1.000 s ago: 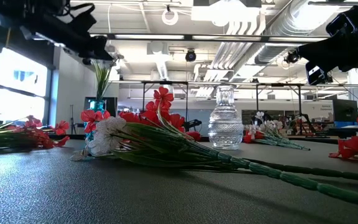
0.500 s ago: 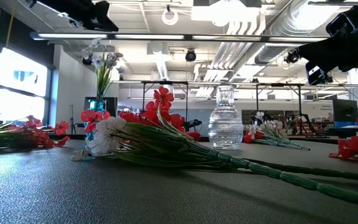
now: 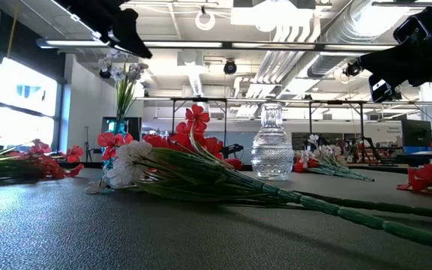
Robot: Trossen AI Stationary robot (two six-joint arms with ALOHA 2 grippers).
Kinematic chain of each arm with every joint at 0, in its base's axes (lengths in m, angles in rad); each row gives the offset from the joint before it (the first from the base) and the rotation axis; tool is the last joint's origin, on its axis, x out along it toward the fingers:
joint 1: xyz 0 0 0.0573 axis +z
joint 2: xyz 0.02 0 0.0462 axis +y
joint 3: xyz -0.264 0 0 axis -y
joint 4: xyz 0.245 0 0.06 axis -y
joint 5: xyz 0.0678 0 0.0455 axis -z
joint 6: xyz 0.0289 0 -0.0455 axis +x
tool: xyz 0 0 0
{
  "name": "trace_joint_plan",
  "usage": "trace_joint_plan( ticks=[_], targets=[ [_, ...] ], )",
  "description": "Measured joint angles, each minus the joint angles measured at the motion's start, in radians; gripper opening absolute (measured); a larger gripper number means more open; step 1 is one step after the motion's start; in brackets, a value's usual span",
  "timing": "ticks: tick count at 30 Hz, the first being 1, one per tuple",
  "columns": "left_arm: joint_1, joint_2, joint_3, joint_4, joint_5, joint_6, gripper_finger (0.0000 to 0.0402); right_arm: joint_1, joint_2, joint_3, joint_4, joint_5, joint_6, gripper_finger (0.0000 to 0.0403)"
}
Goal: Sort flowers into vase by color
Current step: Put the bottom right red flowers into the transparent vase
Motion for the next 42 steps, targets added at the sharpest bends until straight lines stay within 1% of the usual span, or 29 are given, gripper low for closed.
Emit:
trace_joint_plan(
  ticks=[5,10,12,15,18,20,21,24,25,28,29,31,32,33,36,39,42],
  targets=[
    [-0.148,0.103,-0.001,-0.056,-0.002,-0.171,0.0111,0.000,0.000,0.000,0.000,0.000,0.000,0.0000],
    [-0.278,0.210,-0.008,-0.056,-0.016,-0.348,0.0104,0.000,0.000,0.000,0.000,0.000,0.000,0.0000],
    [-0.322,0.251,-0.008,-0.040,-0.052,-0.388,0.0103,0.000,0.000,0.000,0.000,0.000,0.000,0.0000],
    [-0.372,0.312,-0.008,-0.031,-0.143,-0.425,0.0103,0.000,0.000,0.000,0.000,0.000,-0.007,0.0000],
    [-0.393,0.350,-0.008,-0.038,-0.224,-0.432,0.0103,0.000,0.000,0.000,0.004,0.016,-0.101,0.0000],
    [-0.393,0.356,-0.008,-0.052,-0.241,-0.433,0.0103,0.000,0.000,0.000,0.023,0.043,-0.134,0.0000],
    [-0.389,0.357,-0.008,-0.058,-0.242,-0.433,0.0103,0.000,0.000,0.000,0.041,0.052,-0.124,0.0000],
    [-0.380,0.357,-0.008,-0.063,-0.248,-0.432,0.0103,0.000,0.000,0.000,0.109,0.056,0.043,0.0000],
    [-0.377,0.357,-0.008,-0.064,-0.249,-0.432,0.0103,0.000,0.000,0.000,0.139,0.074,0.088,0.0000],
    [-0.377,0.357,-0.008,-0.069,-0.249,-0.433,0.0103,0.000,0.000,0.000,0.252,0.202,0.123,0.0000],
    [-0.379,0.357,-0.008,-0.068,-0.249,-0.433,0.0103,0.000,0.000,0.002,0.287,0.208,0.138,0.0000],
    [-0.385,0.357,-0.008,-0.069,-0.249,-0.433,0.0103,0.011,0.010,0.019,0.301,0.164,0.163,0.0000],
    [-0.387,0.356,-0.008,-0.069,-0.249,-0.432,0.0103,0.025,0.023,0.032,0.301,0.155,0.182,0.0000],
    [-0.388,0.355,-0.008,-0.071,-0.249,-0.431,0.0103,0.041,0.041,0.046,0.298,0.169,0.201,0.0000],
    [-0.392,0.353,-0.008,-0.100,-0.249,-0.433,0.0103,0.111,0.144,0.098,0.219,0.295,0.271,0.0000],
    [-0.392,0.353,-0.008,-0.159,-0.249,-0.470,0.0103,0.197,0.300,0.197,0.060,0.410,0.357,0.0000],
    [-0.392,0.353,-0.009,-0.213,-0.249,-0.532,0.0103,0.283,0.483,0.345,-0.146,0.503,0.461,0.0000]
  ],
)
